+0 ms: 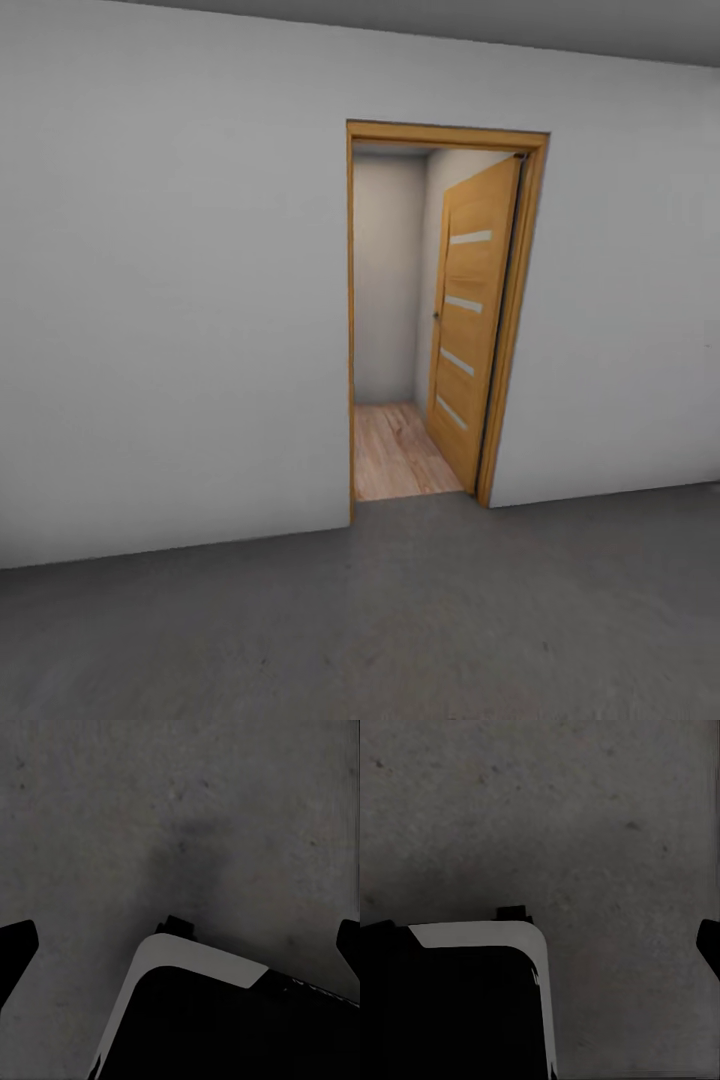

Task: Move the two storage containers from the living room to the garage. In the garage, place one container on the floor and stack the other container on top of it (either order is fine).

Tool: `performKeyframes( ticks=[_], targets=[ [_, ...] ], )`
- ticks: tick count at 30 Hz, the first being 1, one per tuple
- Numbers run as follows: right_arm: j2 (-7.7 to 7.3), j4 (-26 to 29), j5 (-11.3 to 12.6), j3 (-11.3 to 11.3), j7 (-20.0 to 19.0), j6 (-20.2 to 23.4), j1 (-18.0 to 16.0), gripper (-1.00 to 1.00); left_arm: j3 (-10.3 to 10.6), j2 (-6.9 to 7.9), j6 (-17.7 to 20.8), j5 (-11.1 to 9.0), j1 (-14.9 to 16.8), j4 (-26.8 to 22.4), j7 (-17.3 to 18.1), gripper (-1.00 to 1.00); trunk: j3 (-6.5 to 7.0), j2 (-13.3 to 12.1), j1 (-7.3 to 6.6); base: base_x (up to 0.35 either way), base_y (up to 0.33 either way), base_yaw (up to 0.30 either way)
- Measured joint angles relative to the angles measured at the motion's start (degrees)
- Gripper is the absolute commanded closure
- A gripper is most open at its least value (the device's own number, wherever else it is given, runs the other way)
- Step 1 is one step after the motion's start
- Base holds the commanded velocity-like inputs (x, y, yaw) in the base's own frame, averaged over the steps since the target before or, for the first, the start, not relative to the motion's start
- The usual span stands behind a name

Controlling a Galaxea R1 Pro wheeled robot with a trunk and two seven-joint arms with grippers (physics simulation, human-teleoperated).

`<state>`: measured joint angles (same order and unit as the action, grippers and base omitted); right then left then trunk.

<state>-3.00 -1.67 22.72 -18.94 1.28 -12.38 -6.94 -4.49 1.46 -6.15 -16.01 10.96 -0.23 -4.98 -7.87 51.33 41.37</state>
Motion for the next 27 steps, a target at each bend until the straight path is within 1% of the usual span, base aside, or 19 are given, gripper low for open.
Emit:
performKeyframes(
  ticks=[27],
  targets=[
    [0.01,0.0,0.0,0.0,0.0,0.0,0.0,-1.0,0.1,-0.1,0.1,0.2,0.0,0.0,0.0,-1.0,0.0,0.0,0.0,0.0,0.0,-0.3]
  ],
)
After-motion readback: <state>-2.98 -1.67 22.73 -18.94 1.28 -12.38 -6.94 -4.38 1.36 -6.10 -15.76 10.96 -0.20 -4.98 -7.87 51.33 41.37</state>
